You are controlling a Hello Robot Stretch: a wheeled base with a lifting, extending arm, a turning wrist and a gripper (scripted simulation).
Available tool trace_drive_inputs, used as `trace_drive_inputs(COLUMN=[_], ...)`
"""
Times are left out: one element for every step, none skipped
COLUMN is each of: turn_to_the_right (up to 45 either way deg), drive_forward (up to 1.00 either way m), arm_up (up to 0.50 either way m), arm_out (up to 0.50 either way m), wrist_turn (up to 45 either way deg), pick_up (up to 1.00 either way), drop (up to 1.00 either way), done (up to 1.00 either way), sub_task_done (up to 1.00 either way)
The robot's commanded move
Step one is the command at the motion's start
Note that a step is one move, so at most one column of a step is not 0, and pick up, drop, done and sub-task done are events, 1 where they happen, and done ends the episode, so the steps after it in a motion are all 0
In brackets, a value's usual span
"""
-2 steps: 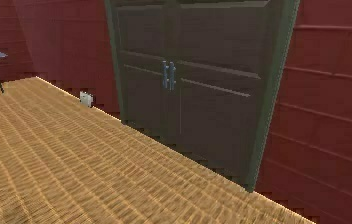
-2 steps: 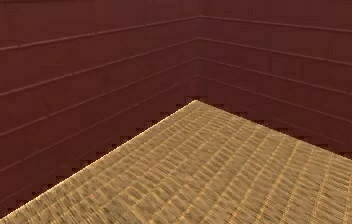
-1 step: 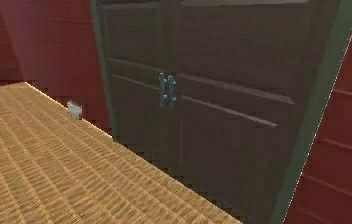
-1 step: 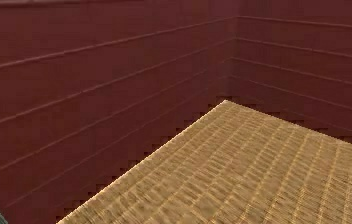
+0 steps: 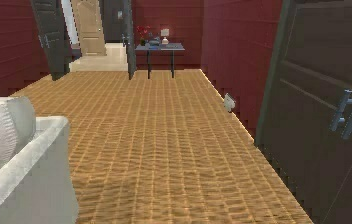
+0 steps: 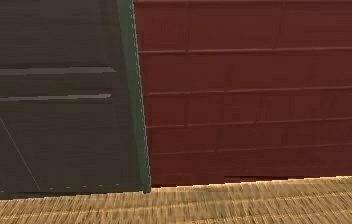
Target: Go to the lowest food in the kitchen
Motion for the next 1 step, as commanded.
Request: trace_drive_inputs(turn_to_the_right=[-3.0], drive_forward=[0.0], arm_up=[0.0], arm_out=[0.0], wrist_turn=[0.0], pick_up=[0.0], drop=[0.0], done=[0.0], sub_task_done=[0.0])
